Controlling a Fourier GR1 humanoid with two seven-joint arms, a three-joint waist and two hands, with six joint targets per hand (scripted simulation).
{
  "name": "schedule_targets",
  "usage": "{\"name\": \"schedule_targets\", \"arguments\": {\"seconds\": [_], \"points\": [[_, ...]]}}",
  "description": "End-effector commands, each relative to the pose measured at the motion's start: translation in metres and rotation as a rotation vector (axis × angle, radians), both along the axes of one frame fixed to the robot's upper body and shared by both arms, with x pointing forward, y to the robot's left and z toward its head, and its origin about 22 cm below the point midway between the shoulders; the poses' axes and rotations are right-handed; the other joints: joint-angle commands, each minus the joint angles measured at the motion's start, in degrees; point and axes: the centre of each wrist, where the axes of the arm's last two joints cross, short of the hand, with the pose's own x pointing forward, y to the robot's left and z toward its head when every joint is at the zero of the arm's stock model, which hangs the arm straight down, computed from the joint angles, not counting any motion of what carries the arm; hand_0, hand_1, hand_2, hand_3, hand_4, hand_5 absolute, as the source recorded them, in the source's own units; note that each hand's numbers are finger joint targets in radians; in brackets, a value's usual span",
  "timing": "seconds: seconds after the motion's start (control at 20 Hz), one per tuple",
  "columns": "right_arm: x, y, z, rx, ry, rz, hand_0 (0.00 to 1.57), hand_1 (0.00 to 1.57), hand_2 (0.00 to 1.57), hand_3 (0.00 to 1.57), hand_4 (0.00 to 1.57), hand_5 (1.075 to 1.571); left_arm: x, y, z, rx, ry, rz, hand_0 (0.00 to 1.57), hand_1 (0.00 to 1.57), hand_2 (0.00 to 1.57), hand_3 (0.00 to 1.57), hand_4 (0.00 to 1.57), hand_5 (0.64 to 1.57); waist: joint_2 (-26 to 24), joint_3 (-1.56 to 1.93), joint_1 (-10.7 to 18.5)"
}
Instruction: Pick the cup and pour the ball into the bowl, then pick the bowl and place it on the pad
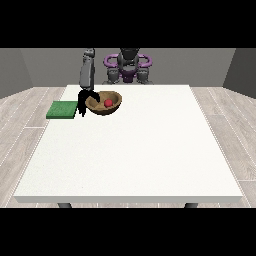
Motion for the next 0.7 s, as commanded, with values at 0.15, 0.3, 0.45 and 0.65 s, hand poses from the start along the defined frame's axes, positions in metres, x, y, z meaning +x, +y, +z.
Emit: {"name": "schedule_targets", "arguments": {"seconds": [0.15,0.3,0.45,0.65], "points": [[-0.045,-0.039,-0.032,-0.149,0.309,-0.150,1.57,1.57,1.57,1.57,0.94,1.471,-0.007,0.006,0.019,0.001,-0.068,-0.042,0.00,0.00,0.00,0.00,1.03,1.529,4.8,1.15,3.0],[-0.053,-0.061,-0.027,-0.212,0.326,-0.175,1.57,1.57,1.57,1.53,0.93,1.511,-0.008,0.009,0.028,-0.025,-0.079,-0.024,0.00,0.00,0.00,0.00,1.09,1.514,4.4,1.12,2.2],[-0.043,-0.057,-0.016,-0.274,0.311,-0.187,1.57,1.57,1.57,1.37,0.96,1.536,-0.008,0.015,0.021,-0.023,-0.055,-0.009,0.00,0.00,0.00,0.00,1.14,1.520,3.8,0.98,2.3],[-0.012,-0.089,0.036,-0.358,0.312,-0.220,1.57,1.57,1.57,1.25,1.01,1.546,-0.006,0.028,0.016,-0.041,-0.010,0.011,0.00,0.00,0.00,0.00,1.19,1.526,0.9,0.82,0.2]]}}
